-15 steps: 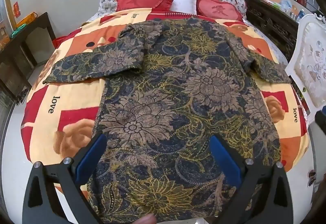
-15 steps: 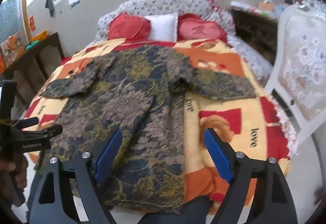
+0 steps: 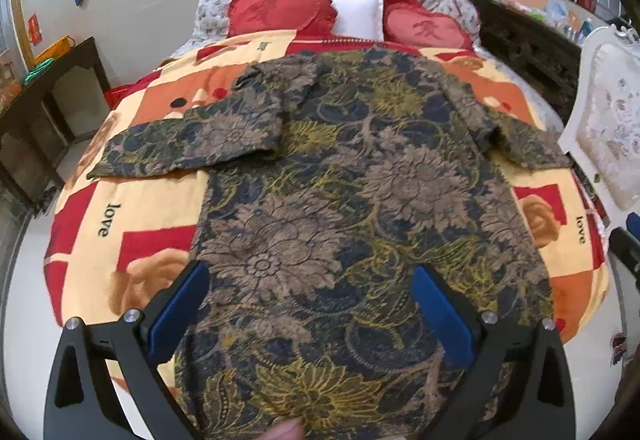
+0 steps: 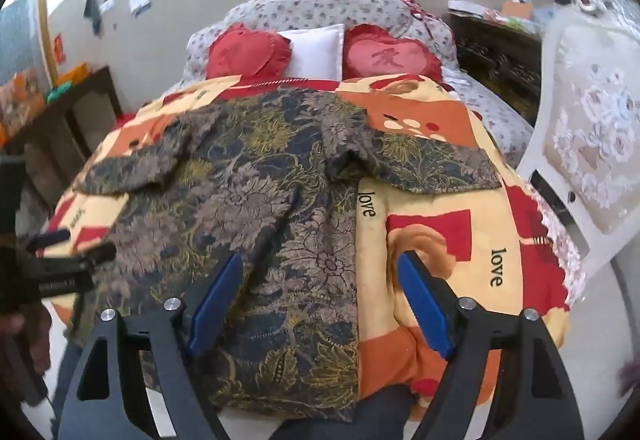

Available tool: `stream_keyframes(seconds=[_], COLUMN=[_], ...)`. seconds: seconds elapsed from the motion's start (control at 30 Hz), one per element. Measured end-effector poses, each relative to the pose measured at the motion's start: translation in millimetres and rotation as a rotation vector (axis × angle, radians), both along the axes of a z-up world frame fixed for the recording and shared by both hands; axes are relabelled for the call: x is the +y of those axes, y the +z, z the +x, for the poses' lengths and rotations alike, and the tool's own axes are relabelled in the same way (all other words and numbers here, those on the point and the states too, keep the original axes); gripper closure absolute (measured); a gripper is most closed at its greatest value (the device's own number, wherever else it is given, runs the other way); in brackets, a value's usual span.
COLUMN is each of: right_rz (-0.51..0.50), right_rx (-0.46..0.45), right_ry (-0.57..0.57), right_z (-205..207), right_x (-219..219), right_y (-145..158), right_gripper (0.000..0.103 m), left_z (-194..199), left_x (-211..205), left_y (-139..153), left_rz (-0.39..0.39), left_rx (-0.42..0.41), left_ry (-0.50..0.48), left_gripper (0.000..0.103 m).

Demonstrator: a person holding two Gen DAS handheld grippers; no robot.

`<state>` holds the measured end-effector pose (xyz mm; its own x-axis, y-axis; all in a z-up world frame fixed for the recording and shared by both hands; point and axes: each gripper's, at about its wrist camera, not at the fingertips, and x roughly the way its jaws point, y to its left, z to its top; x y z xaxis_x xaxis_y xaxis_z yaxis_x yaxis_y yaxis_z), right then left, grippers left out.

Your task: Fold small clothes

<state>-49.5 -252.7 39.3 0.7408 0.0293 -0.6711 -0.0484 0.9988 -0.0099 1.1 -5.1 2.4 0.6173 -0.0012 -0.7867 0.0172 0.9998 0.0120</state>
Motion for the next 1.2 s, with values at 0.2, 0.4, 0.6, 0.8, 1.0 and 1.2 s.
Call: stream_keyframes(seconds=[0.2,0.4,0.6,0.8,1.0,1.2], right_rz=[-0.016,-0.005,0.01,-0.002,-0.01,0.013], right_rx=[0.006,0.027,0.044,0.05,0.05,0.051], right_ry=[0.007,-0.011,-0.028,-0.015,-0.015,-0.016], right_z=[-1,0,1,1,1,3], right_x=[6,2,-4,2,6,3], right_y=[-5,-10,-13,-14,-15,-14], right_gripper=[0.021,0.021,0.021,0.021,0.021,0.021], left_z=[0,-1,-1,-1,-1,-1], left_x=[-7,-6,-4,-1,-2,-2], left_y=[-3,-6,-7,-11,-13,-14], left_rz=[0.031,0.021,0.006,-0.008,-0.017,-0.02], left_rx=[0.03,0.034,0.034,0.049,0.052,0.052], left_ry=[-0.027,-0.028,-0.01,-0.004,-0.003,-0.003], left_gripper=[0.0,0.0,0.0,0.0,0.0,0.0])
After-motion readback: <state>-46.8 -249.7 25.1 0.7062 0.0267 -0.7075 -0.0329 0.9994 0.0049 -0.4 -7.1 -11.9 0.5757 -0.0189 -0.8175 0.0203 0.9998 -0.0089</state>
